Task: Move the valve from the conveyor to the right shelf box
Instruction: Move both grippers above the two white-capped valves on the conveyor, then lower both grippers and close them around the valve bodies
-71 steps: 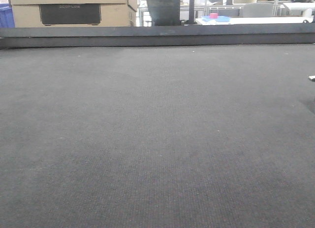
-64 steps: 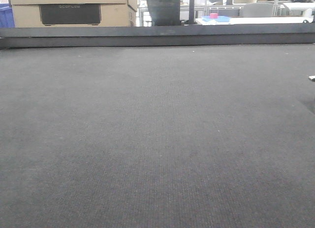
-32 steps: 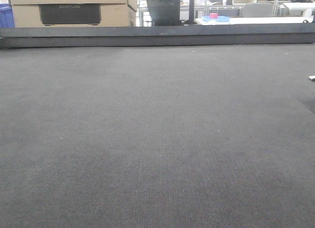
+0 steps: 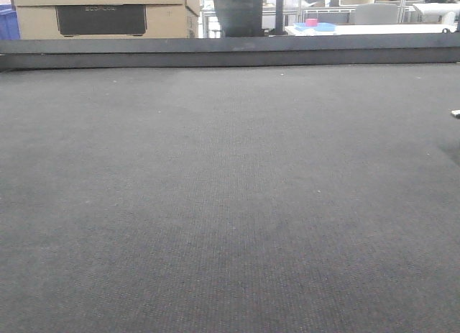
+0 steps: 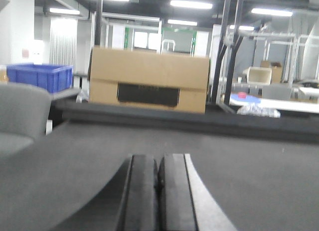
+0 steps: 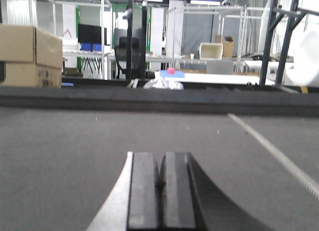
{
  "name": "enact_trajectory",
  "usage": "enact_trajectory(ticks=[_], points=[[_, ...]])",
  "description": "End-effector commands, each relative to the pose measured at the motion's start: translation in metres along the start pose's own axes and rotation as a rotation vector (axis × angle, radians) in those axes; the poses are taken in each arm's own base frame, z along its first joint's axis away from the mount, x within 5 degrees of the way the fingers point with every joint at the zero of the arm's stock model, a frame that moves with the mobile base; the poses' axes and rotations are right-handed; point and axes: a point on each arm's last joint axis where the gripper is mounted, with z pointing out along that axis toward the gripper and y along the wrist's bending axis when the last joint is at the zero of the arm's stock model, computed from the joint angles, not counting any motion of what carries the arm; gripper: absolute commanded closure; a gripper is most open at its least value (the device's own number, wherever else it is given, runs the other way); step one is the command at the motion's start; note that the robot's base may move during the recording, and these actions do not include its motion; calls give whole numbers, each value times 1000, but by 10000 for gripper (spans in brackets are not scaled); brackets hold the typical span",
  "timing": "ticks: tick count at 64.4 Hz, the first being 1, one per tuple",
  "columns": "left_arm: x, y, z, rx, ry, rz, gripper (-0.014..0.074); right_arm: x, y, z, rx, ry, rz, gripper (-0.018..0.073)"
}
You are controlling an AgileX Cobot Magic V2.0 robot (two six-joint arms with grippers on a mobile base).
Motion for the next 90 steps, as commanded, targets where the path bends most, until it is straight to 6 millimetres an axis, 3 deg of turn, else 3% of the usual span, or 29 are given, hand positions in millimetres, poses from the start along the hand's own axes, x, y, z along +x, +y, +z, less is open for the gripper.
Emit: enact_trajectory(ticks=[1, 8, 13, 17, 20, 25, 30, 36, 39, 52, 65, 74, 81, 90], points=[[-32, -2, 0, 1, -56, 27, 707, -36, 1, -5, 0, -74, 2, 722], [-65, -1, 7, -26, 66, 56, 700, -72, 3, -13, -10, -90, 0, 717], [-87, -1, 14, -42, 134, 65, 622, -92, 3, -12, -16, -64, -1, 661], [-98, 0, 22, -55, 185, 82, 531, -104, 4, -7, -17, -50, -1, 564], [-107, 1, 32, -66, 232, 98, 407, -112, 4, -2, -17, -43, -1, 416], [-114, 1, 45, -71, 279, 98, 267, -118, 4, 8, -16, -15, -1, 257], [-116, 1, 57, -75, 334, 94, 156, -119, 4, 20, -16, 32, 0, 97], [-111, 0, 69, -68, 409, 59, 23, -112, 4, 33, -14, 101, -5, -15], [-110, -2, 72, -55, 442, 33, -18, -109, 3, 41, -10, 133, -23, -9], [-107, -7, 82, -10, 567, 19, -1, -117, 4, 72, -16, 313, -22, -9], [-110, -11, 85, 23, 574, 28, -1, -138, 12, 124, -78, 633, -30, -9], [-110, -12, 84, 37, 579, 31, -1, -140, 21, 165, -144, 886, -90, -9], [-110, -13, 84, 42, 579, 31, -1, -132, 23, 195, -155, 1068, -94, -9], [-110, -13, 84, 42, 579, 31, -1, -117, 25, 229, -155, 1175, -102, -9]])
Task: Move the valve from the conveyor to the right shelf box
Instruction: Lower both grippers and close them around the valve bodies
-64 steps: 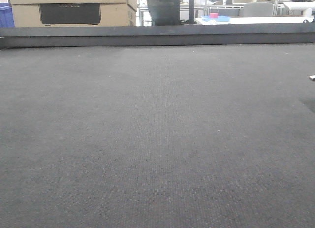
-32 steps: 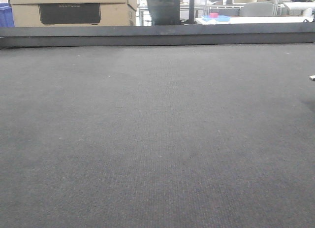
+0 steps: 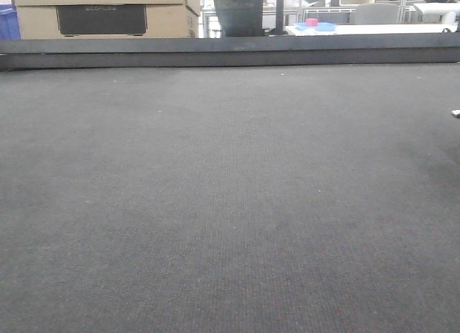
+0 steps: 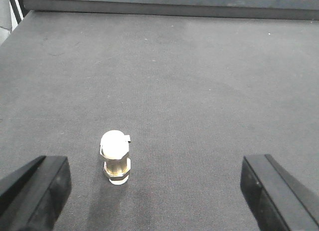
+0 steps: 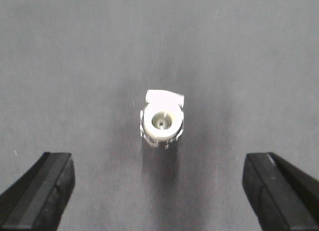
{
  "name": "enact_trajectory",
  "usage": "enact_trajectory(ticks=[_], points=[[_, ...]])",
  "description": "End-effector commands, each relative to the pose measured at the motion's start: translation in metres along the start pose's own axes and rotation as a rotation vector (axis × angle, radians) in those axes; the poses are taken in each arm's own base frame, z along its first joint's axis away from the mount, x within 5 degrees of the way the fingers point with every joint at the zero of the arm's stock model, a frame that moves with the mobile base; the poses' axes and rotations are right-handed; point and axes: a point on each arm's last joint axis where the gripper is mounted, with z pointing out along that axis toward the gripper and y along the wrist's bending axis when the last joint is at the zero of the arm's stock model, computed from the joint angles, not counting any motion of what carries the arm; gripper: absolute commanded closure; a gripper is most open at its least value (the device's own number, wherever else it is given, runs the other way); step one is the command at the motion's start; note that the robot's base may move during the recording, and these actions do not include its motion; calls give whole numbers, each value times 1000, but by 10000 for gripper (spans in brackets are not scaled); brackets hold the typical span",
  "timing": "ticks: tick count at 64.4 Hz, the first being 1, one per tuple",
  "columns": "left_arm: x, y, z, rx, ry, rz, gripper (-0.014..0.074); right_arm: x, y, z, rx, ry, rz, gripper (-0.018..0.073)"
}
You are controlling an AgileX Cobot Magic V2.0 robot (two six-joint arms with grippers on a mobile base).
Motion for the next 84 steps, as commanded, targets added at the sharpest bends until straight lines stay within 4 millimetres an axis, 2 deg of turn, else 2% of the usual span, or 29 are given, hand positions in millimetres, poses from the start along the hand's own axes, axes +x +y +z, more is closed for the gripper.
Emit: enact_trajectory(ticks=[1, 18, 41, 54, 68, 73, 77, 79, 84], points=[[-3, -1, -1, 7, -16, 0, -1, -10, -3, 15, 13, 64, -18, -9], [-3, -1, -1, 6, -8, 0, -1, -19, -13, 85, 35, 236, -26, -9], [-2, -1, -1, 6, -4, 0, -1, -19, -19, 155, 28, 337, -18, -9], [-2, -1, -1, 5, 0, 0, -1, -13, -20, 179, 21, 401, -15, -9], [-2, -1, -1, 5, 0, 0, -1, -10, -20, 189, 19, 427, -14, -7], [-2, -1, -1, 5, 0, 0, -1, -10, -20, 189, 19, 427, -14, 52], [-2, -1, -1, 5, 0, 0, -1, -10, -20, 189, 19, 427, -14, 155], [-2, -1, -1, 5, 0, 0, -1, -10, -20, 189, 19, 427, -14, 216], [-2, -1, -1, 5, 0, 0, -1, -10, -20, 189, 19, 427, -14, 435]])
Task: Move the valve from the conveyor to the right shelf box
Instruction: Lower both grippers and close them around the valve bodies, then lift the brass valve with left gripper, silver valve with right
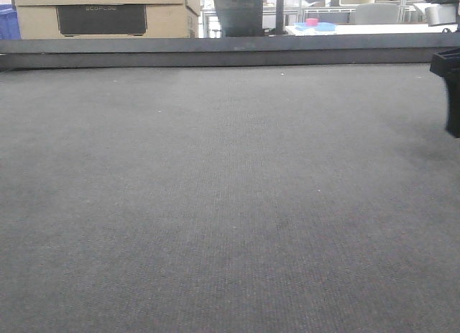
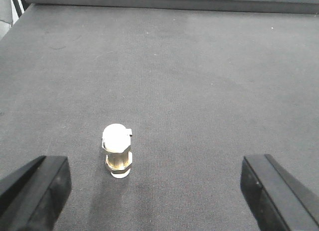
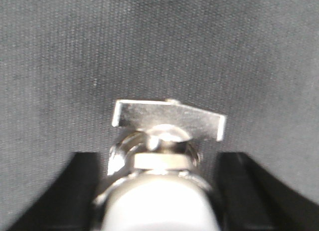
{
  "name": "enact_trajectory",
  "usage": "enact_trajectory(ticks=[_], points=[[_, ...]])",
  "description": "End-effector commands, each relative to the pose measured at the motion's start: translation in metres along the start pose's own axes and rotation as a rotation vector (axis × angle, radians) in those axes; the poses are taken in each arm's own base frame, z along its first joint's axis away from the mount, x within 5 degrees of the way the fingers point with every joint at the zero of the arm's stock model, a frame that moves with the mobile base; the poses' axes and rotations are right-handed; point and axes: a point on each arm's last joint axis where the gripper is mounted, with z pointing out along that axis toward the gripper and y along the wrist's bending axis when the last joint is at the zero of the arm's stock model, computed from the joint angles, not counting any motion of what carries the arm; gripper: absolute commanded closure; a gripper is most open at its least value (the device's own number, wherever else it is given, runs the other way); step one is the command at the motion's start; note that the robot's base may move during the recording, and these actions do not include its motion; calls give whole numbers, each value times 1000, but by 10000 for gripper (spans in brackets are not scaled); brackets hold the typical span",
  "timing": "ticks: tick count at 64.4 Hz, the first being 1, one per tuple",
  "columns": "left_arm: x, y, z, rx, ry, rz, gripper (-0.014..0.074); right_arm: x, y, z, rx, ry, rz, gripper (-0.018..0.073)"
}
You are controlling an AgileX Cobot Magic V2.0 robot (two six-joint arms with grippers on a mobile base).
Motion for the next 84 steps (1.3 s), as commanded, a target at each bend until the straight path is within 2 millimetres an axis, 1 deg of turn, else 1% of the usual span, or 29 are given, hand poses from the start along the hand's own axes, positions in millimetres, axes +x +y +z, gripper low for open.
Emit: enact_trajectory(ticks=[1, 4, 7, 11, 15, 20, 23, 27, 32, 39, 46, 53, 58, 63, 69, 77, 84], points=[[-3, -1, -1, 8, -18, -2, -1, -1, -4, -3, 15, -15, -5, 473], [-3, -1, -1, 8, -18, -2, -1, -1, -4, -3, 19, -15, -7, 586], [-3, -1, -1, 8, -18, -2, -1, -1, -5, -4, 24, -18, -10, 722], [-3, -1, -1, 8, -18, -2, -1, -1, -4, -11, 27, -43, -10, 715], [-3, -1, -1, 7, -12, -2, -1, 0, -4, -22, 32, -89, -11, 713], [-3, -1, -2, 5, 4, -2, -1, 2, -3, -43, 41, -172, -12, 713], [-4, -1, -1, 2, 25, -2, -1, 6, -2, -61, 42, -231, -10, 713], [-7, 0, -1, -4, 56, -3, -1, 11, -1, -79, 42, -296, -5, 713], [-15, 0, 2, -10, 109, -4, -1, 18, 2, -105, 34, -395, 1, 713], [-30, -1, 12, -20, 196, -4, -1, 30, 6, -131, 18, -484, 9, 713], [-45, -1, 29, -40, 347, 1, -1, 41, 8, -145, 18, -522, 9, 713], [-57, -1, 59, -69, 518, 35, -1, 53, 9, -148, 20, -535, 9, 713], [-64, 0, 82, -76, 583, 68, -1, 60, 10, -147, 22, -548, 10, 713], [-69, 6, 101, -84, 622, 71, -1, 67, 11, -144, 19, -552, 12, 713], [-73, 15, 126, -66, 670, 82, -1, 72, 11, -138, 12, -548, 16, 713], [-72, 32, 158, -9, 747, 56, -1, 77, 12, -131, 2, -530, 22, 713], [-69, 46, 185, 1, 773, 42, -1, 77, 13, -129, -4, -525, 25, 713]])
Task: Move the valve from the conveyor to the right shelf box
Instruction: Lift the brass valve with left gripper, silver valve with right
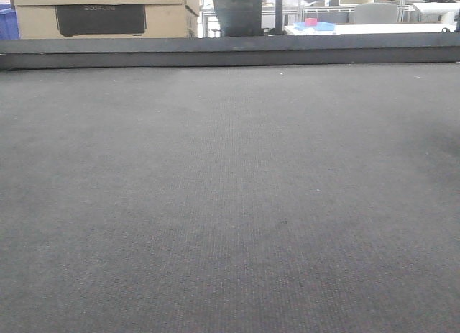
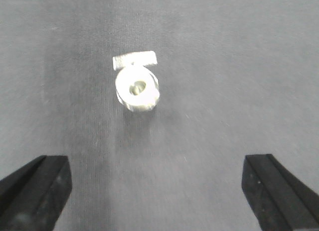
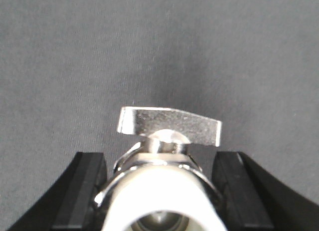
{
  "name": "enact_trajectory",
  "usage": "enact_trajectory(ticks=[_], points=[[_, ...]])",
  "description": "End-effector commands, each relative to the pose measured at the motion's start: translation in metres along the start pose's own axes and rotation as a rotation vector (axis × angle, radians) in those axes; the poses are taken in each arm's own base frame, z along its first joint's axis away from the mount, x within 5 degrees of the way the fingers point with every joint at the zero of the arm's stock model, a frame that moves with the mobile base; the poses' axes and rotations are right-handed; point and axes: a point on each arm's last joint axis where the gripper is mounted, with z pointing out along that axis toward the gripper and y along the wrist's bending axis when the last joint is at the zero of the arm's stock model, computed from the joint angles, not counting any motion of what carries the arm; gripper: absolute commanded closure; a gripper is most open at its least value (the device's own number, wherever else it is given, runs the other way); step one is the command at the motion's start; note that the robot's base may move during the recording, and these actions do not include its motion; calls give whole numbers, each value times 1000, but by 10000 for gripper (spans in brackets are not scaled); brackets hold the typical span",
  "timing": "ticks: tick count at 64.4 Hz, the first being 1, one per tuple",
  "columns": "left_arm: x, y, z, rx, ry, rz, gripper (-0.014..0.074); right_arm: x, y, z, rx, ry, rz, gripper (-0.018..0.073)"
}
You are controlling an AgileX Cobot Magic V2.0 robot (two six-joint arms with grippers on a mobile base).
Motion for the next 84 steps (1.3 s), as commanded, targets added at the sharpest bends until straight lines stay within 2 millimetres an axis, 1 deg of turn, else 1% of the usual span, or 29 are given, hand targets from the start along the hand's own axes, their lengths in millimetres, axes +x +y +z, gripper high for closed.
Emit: enact_trajectory(ticks=[1, 8, 11, 15, 28, 37, 58, 67, 72, 75, 79, 80, 84], points=[[-13, 9, 15, 22, 9, 6, -1, -5, -1, -8, 5, -80, 3, 713], [-24, 14, 37, -1, 16, 14, -1, -5, -1, -8, 6, -82, 3, 713], [-27, 15, 45, 0, 20, 13, -1, -5, -1, -8, 6, -84, 3, 713], [-30, 16, 60, 3, 38, 12, -1, -5, -1, -8, 6, -84, 3, 713], [-33, 18, 98, 18, 121, 7, -1, -6, -1, -9, 6, -98, 4, 713], [-32, 19, 120, 28, 174, 5, -1, -7, -1, -9, 7, -110, 4, 713], [-31, 21, 155, 40, 230, 0, -1, -7, -1, -9, 7, -110, 4, 713], [-30, 21, 160, 42, 241, -1, 7, -7, -1, -9, 7, -110, 4, 713], [-31, 21, 159, 42, 238, -1, 55, -7, -1, -9, 7, -110, 4, 713], [-32, 21, 158, 41, 236, -1, 128, -7, -1, -9, 7, -110, 4, 713], [-33, 21, 158, 40, 230, 0, 251, -7, -1, -9, 7, -110, 4, 713], [-34, 21, 157, 40, 226, 0, 306, -7, -1, -9, 7, -110, 4, 713], [-35, 21, 156, 38, 218, 0, 467, -7, -1, -9, 7, -110, 4, 713]])
